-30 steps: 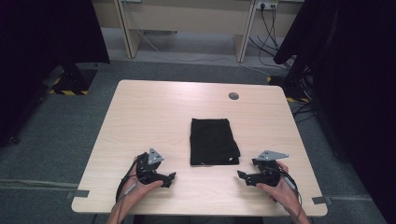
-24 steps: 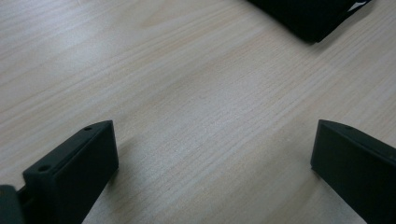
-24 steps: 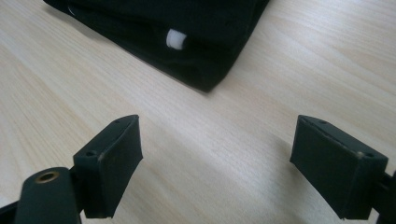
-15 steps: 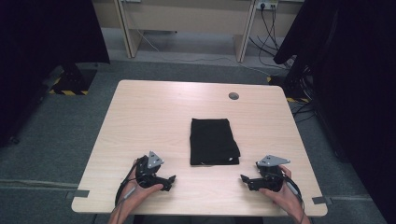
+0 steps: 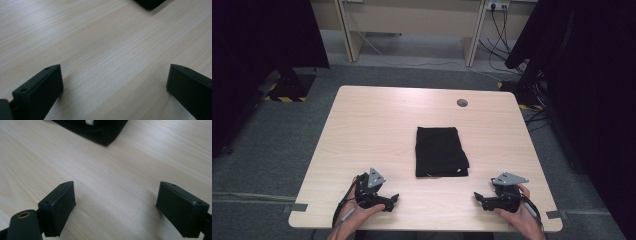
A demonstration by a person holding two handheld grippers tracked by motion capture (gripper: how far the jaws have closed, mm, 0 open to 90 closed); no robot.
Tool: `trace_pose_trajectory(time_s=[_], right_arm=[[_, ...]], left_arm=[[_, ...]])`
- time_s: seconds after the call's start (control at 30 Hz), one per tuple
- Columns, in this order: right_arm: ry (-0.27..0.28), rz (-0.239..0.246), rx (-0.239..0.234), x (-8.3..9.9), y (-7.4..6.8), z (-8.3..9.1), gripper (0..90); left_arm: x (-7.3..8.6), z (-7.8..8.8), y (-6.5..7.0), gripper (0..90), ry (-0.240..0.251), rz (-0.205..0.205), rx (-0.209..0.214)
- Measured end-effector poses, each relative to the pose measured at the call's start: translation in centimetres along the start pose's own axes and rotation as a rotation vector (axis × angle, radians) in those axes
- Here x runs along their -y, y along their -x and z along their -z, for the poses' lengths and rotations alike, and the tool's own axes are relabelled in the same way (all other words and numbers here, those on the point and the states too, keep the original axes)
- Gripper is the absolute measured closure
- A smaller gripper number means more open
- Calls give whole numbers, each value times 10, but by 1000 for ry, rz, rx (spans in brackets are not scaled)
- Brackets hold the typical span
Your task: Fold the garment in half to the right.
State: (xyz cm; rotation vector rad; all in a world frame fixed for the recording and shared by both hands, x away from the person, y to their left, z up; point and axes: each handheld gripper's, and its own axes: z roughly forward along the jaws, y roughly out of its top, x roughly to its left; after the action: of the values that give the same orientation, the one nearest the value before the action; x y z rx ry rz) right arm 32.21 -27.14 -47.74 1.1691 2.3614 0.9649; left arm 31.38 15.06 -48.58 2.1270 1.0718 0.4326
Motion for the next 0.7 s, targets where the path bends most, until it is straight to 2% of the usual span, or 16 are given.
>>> trace_pose_trajectory(time_s=[0.7], right_arm=[[21, -14, 13, 18, -3, 15, 156]], left_arm=[[12, 12, 9, 0, -1, 0, 1]])
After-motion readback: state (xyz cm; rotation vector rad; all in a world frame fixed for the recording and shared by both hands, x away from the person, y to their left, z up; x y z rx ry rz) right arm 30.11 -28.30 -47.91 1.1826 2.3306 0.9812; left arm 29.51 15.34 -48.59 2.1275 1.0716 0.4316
